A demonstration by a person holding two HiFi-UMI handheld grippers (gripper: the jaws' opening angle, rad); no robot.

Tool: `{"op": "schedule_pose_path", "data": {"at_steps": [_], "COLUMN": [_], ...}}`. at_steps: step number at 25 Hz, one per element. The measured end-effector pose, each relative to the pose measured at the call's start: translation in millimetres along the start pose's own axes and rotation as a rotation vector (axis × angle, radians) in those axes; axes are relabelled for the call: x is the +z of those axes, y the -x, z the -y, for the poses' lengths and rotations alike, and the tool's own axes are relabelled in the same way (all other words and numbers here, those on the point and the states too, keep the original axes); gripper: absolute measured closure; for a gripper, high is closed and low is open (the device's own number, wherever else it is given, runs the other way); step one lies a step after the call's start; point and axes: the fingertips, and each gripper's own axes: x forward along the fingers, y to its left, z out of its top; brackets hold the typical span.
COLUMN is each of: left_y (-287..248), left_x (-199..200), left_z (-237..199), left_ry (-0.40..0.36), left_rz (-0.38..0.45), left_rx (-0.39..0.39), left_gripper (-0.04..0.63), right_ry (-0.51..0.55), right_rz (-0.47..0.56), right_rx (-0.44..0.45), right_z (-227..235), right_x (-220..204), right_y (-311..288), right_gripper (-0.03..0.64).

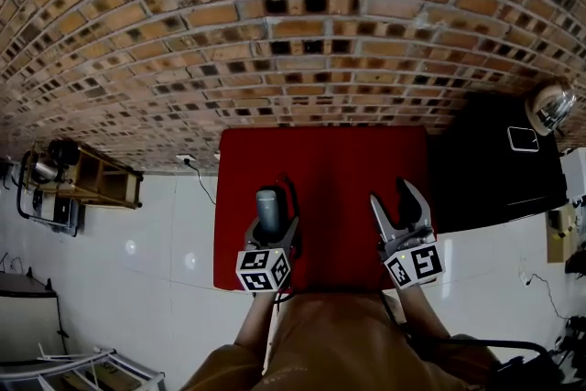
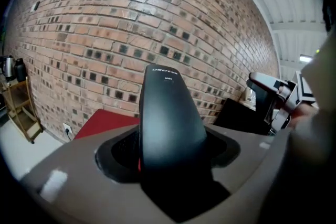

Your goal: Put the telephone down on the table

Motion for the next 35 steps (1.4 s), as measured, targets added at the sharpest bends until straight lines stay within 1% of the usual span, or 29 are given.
{"op": "schedule_pose_path", "data": {"at_steps": [3,7,11,14,18,21,24,26,28,30,32,35], "left_y": [-25.1,-62.2,-105.3,-139.6,-174.3,-187.1,-193.6,-195.8,-197.7,-199.4,-200.1,-202.6], "left_x": [-23.5,-48.4,-68.8,-88.8,-108.2,-118.3,-130.5,-142.1,-151.7,-156.5,-158.5,-160.5], "left_z": [-40.6,-104.6,-170.0,-210.0,-252.6,-277.5,-290.9,-301.0,-314.3,-322.1,-324.4,-324.4], "left_ry": [-0.005,0.005,-0.006,-0.018,-0.034,-0.019,0.005,0.023,0.05,0.084,0.108,0.13], "left_rz": [-0.077,-0.157,-0.244,-0.325,-0.424,-0.484,-0.519,-0.544,-0.549,-0.535,-0.526,-0.538], "left_rx": [0.059,0.128,0.177,0.182,0.146,0.13,0.11,0.113,0.132,0.14,0.142,0.163], "left_gripper": [0.276,0.276,0.276,0.276,0.276,0.276,0.273,0.276,0.291,0.308,0.311,0.308], "right_ry": [0.004,0.005,0.0,0.009,0.033,0.044,0.048,0.049,0.048,0.049,0.05,0.052], "right_rz": [-0.005,-0.023,-0.056,-0.078,-0.108,-0.131,-0.157,-0.167,-0.171,-0.174,-0.176,-0.18], "right_rx": [-0.024,-0.07,-0.106,-0.115,-0.116,-0.129,-0.142,-0.147,-0.149,-0.143,-0.129,-0.101], "right_z": [22.2,50.6,68.7,74.7,75.0,75.9,79.1,80.7,80.3,77.8,73.5,66.3], "right_x": [-6.3,-19.3,-36.5,-45.1,-55.5,-62.5,-70.1,-76.3,-83.4,-88.7,-92.7,-99.5], "right_y": [-4.4,-4.0,-0.9,2.2,7.1,14.2,21.8,23.4,20.2,15.6,11.9,7.2], "right_gripper": [0.368,0.368,0.368,0.368,0.368,0.368,0.368,0.368,0.368,0.368,0.368,0.368]}}
